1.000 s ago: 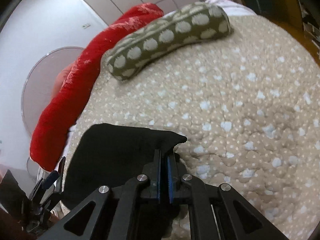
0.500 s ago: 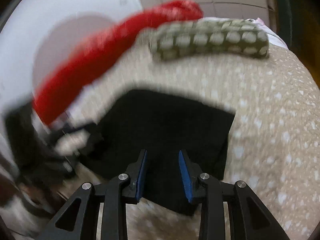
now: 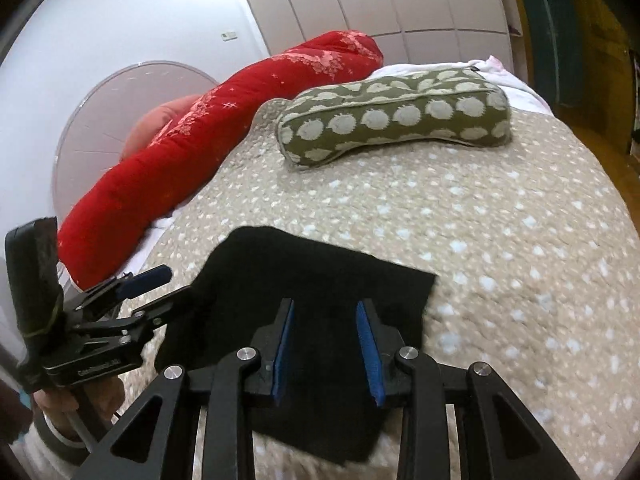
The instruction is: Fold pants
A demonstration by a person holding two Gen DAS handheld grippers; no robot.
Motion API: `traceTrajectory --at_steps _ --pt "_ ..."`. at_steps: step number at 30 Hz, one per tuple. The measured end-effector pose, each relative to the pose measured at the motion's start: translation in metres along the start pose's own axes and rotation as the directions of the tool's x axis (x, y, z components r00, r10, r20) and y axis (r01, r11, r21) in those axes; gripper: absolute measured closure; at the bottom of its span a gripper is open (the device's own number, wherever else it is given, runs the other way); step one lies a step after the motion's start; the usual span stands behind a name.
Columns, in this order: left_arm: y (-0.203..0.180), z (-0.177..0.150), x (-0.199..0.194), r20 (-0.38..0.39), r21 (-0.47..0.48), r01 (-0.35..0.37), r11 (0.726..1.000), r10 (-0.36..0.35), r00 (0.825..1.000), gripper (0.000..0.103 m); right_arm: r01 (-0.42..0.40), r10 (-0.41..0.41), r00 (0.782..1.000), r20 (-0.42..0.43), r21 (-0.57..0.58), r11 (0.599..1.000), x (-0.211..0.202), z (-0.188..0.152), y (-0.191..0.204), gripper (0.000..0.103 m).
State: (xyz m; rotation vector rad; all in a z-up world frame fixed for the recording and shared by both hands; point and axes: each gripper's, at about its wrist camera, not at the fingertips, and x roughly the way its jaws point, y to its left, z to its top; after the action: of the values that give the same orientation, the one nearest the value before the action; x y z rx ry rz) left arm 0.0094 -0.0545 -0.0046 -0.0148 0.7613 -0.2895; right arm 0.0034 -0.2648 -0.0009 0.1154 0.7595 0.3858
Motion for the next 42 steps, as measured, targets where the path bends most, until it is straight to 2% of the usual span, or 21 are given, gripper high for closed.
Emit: traceTrajectory --at_steps 4,9,14,16,20,25,28,31,36,42 --pt "0.003 0.006 0.020 -0.039 -0.029 -0.029 0.999 0.027 0.999 0.034 0.041 -0.042 0.999 -0.017 -0.009 0.999 0.020 0.007 0.004 0.073" --pt "0.008 0.005 0.042 -0.095 -0.063 -0.041 0.997 0.035 0.995 0.031 0.114 -0.113 0.990 -0.085 0.005 0.994 0.049 0.004 -0.007 0.073" --pt "0.010 0.004 0.054 -0.103 -0.087 -0.028 0.996 0.019 0.994 0.028 0.142 -0.143 0.987 -0.075 -0.028 0.990 0.061 0.003 -0.007 0.072" --pt "0.009 0.005 0.054 -0.101 -0.083 -0.035 0.996 0.027 0.995 0.024 0.128 -0.129 0.988 -0.080 -0.016 0.992 0.059 0.003 -0.010 0.072" --pt "0.010 0.002 0.052 -0.100 -0.090 -0.041 0.995 0.032 0.994 0.023 0.114 -0.113 0.991 -0.074 0.002 0.993 0.035 0.002 -0.008 0.072" --pt "0.008 0.000 0.048 -0.099 -0.094 -0.050 0.994 0.040 0.994 0.023 0.079 -0.081 0.995 -0.053 -0.044 0.996 0.001 -0.019 0.006 0.071" --pt "0.005 -0.001 0.046 -0.094 -0.083 -0.060 0.995 0.052 0.994 0.023 0.085 -0.090 0.991 -0.103 -0.050 0.995 0.002 -0.041 0.004 0.070" --pt "0.004 -0.003 0.046 -0.094 -0.093 -0.059 0.994 0.050 0.994 0.023 0.078 -0.081 0.993 -0.084 -0.035 0.996 0.006 -0.053 -0.003 0.070" --pt "0.003 -0.004 0.040 -0.104 -0.100 -0.063 0.993 0.053 0.993 0.024 0.073 -0.075 0.993 -0.087 -0.029 0.997 0.000 -0.047 -0.002 0.070" --pt "0.003 -0.006 0.025 -0.097 -0.104 -0.080 0.991 0.070 0.993 0.024 0.054 -0.053 0.998 -0.038 0.049 0.997 -0.017 -0.034 -0.012 0.069"
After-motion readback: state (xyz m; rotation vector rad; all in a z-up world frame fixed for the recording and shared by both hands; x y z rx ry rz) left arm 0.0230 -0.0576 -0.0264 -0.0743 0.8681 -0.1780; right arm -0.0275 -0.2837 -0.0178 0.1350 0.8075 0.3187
